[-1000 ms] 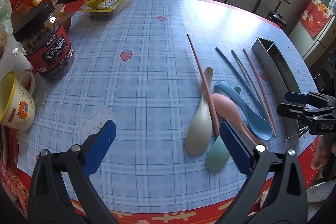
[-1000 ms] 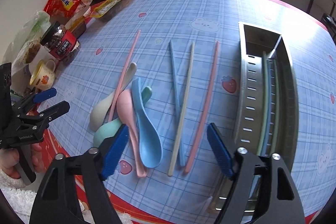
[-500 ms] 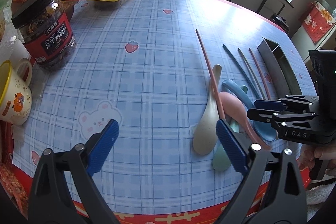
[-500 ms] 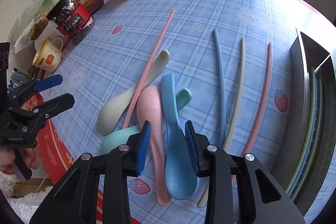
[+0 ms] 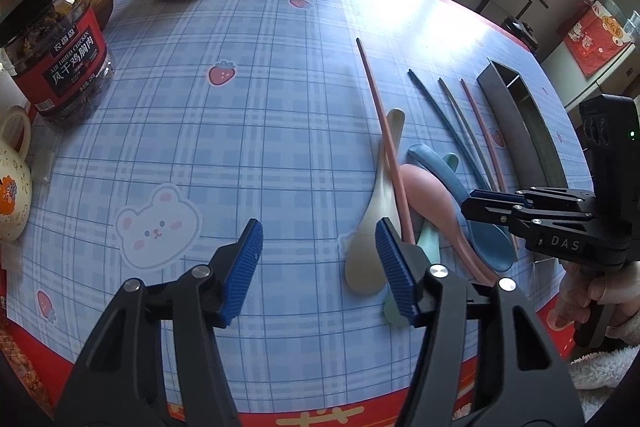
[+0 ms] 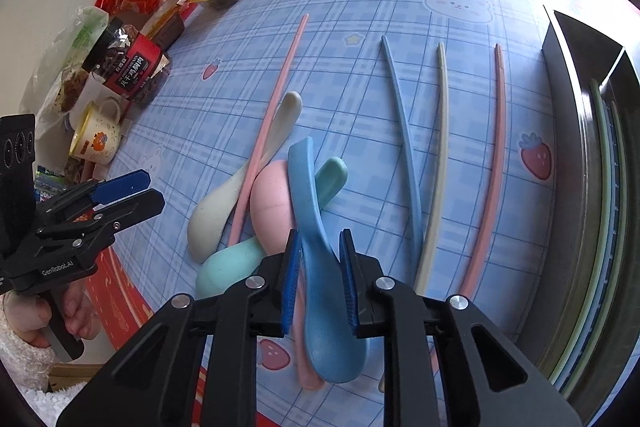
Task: Organize utensils
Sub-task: 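Grasp the blue spoon with the right tool while the left tool grasps the cream spoon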
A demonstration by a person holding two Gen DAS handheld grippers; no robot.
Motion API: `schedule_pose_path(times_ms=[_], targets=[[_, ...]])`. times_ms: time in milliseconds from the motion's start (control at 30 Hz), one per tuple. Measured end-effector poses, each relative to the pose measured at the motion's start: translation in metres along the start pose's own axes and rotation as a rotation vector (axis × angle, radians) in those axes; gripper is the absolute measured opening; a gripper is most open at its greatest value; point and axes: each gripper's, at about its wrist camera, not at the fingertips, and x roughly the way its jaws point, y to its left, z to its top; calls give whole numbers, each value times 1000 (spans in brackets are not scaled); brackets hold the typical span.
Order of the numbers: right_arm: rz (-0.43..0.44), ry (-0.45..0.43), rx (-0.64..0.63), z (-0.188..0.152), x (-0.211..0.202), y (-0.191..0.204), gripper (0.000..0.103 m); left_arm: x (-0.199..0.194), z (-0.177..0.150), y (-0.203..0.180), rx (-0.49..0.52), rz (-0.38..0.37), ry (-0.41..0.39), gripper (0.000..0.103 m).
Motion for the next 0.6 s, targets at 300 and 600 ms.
schedule_pose_path(times_ms=[300,600], targets=[[20,8,6,4,6,4,18,14,10,-15,46,-62,32,46],[22,-32,26,-9,-5,7,6,36,17,-29,113,-92,95,30]])
